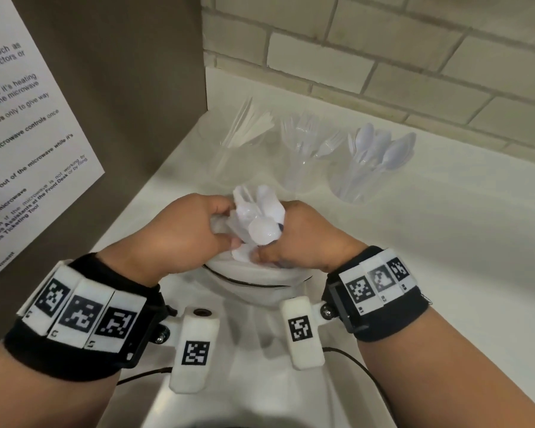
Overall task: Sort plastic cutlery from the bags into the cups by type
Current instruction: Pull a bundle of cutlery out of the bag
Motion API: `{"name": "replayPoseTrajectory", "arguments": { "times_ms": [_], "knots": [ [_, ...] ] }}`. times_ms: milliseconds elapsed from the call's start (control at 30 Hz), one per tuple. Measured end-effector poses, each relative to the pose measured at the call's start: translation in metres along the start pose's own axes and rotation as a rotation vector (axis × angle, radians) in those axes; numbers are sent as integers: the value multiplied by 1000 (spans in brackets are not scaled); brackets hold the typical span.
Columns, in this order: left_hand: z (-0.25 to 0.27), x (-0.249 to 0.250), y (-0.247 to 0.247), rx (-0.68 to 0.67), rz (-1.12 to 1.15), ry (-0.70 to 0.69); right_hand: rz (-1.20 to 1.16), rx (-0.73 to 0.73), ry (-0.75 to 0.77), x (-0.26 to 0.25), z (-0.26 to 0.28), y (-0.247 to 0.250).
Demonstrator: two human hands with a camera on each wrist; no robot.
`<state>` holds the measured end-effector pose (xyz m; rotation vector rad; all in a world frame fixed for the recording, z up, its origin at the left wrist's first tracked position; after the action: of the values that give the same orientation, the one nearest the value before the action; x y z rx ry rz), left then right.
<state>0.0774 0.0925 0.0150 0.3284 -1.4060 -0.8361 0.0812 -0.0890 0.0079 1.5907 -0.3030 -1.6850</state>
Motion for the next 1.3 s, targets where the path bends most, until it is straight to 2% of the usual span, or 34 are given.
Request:
{"name": "replayPoseTrajectory", "arguments": {
  "times_ms": [133,367,467,567,633,800,867,967,1033,1067,1133,1200,1300],
  "knots": [
    [-1,-7,5,12,-188,50,-355,81,-33,4,4,16],
    [1,-3,-1,40,-283,50,-338,109,-18,5,0,8],
    [3,-2,0,-45,-278,13,-378,153,1,2,-1,5],
    [8,4,5,-106,-227,45,-419,195,-11,0,-4,3],
    [9,11,6,-6,-161,-5,-457,207,-12,-1,-6,1],
    [2,12,2,396,-55,-145,-463,137,38,0,-5,-3],
    [0,12,1,483,-23,-174,-490,117,44,0,-5,-7],
    [0,16,-1,505,28,-192,-541,159,26,-5,-7,-13],
    [1,19,0,478,173,-193,-720,220,15,-11,-5,-5],
    [1,20,0,464,322,-186,-850,245,27,-15,-5,3],
    [-2,25,1,400,776,-97,-1057,307,91,-27,-5,24],
    [-9,28,0,197,1183,115,-1168,369,188,-41,-7,43],
    [-17,38,-2,-144,1436,435,-1204,393,299,-61,-14,55]
  ]
}}
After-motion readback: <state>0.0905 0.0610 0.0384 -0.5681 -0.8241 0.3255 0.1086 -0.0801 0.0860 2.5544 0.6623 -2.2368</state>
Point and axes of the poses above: each hand's wrist, its own z-axis away from the middle knuckle, its own y-axis out of the back of the hand, x = y × z, the point moved 1 cm from there along -z, towards the middle knuckle
